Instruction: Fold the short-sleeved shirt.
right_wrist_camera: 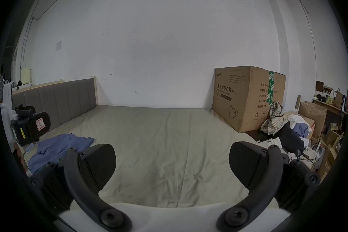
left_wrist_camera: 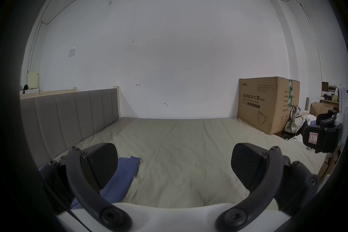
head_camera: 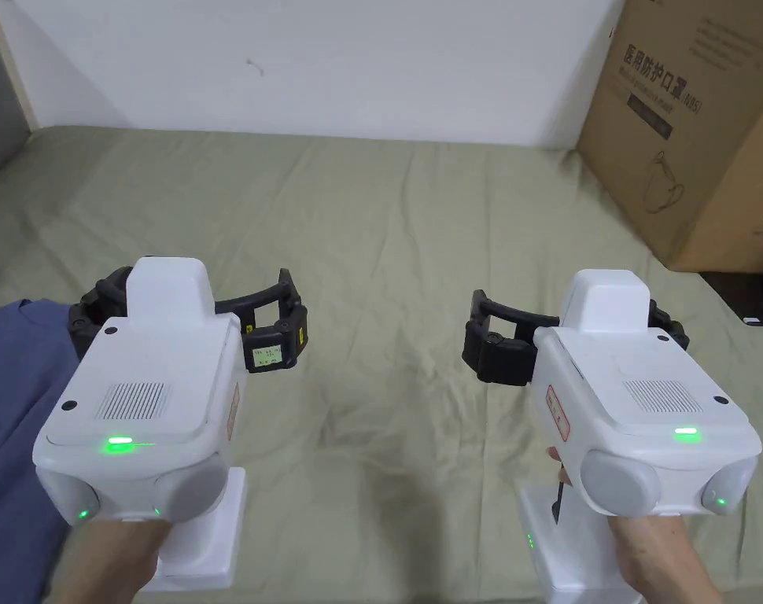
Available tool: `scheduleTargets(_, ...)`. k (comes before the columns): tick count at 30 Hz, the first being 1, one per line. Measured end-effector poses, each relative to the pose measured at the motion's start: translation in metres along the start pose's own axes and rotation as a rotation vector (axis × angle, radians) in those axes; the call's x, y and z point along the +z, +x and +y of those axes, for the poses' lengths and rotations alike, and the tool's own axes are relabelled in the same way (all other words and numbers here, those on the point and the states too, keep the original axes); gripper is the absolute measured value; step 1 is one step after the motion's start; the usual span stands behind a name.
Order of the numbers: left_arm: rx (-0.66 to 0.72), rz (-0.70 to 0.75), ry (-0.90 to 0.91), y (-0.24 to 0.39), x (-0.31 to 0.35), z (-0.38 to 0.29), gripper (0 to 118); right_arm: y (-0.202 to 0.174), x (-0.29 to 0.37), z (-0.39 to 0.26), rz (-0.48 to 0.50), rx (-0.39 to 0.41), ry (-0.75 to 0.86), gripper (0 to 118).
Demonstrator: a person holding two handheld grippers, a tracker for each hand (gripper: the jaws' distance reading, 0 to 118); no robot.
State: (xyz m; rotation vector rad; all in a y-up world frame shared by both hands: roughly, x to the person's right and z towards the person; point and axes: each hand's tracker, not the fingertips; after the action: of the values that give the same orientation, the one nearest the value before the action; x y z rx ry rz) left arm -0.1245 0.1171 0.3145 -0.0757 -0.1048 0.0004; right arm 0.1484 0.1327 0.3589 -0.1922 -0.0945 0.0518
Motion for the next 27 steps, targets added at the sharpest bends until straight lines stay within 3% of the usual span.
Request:
scheduleTargets(20, -0.005, -0.013, 0.003, 0.004, 0.006, 0.006, 118, -0.002, 0.005, 0.003, 0.018, -0.009, 0.005, 118)
scheduleTargets(21, -0.005, -0.011, 0.002, 0.004, 0.007, 0.007, 117, -0.003, 0.005, 0.003, 0.020, -0.008, 0.006, 117)
scheduleTargets(22, -0.006, -0.013, 0.000, 0.005, 0.008, 0.009, 101, -0.003, 0.005, 0.003, 0.015, -0.007, 0.006, 114)
scheduleTargets(23, -0.011, -0.012, -0.001, 0.006, 0.010, 0.010, 74, -0.003, 0.007, 0.004, 0.014, -0.004, 0.009, 106)
scheduleTargets(24, -0.023, -0.013, 0.009, 0.007, 0.012, 0.011, 36, -0.005, 0.009, 0.005, 0.002, -0.001, 0.015, 92)
scheduleTargets(25, -0.044, 0.004, 0.016, 0.009, 0.012, 0.012, 3, -0.006, 0.011, 0.006, -0.003, 0.001, 0.018, 56)
scheduleTargets(26, -0.052, 0.008, 0.015, 0.011, 0.010, 0.012, 2, -0.006, 0.012, 0.007, -0.004, 0.000, 0.028, 23)
scheduleTargets(27, -0.064, 0.040, 0.007, 0.012, 0.012, 0.013, 0, -0.006, 0.012, 0.007, -0.011, 0.003, 0.031, 1)
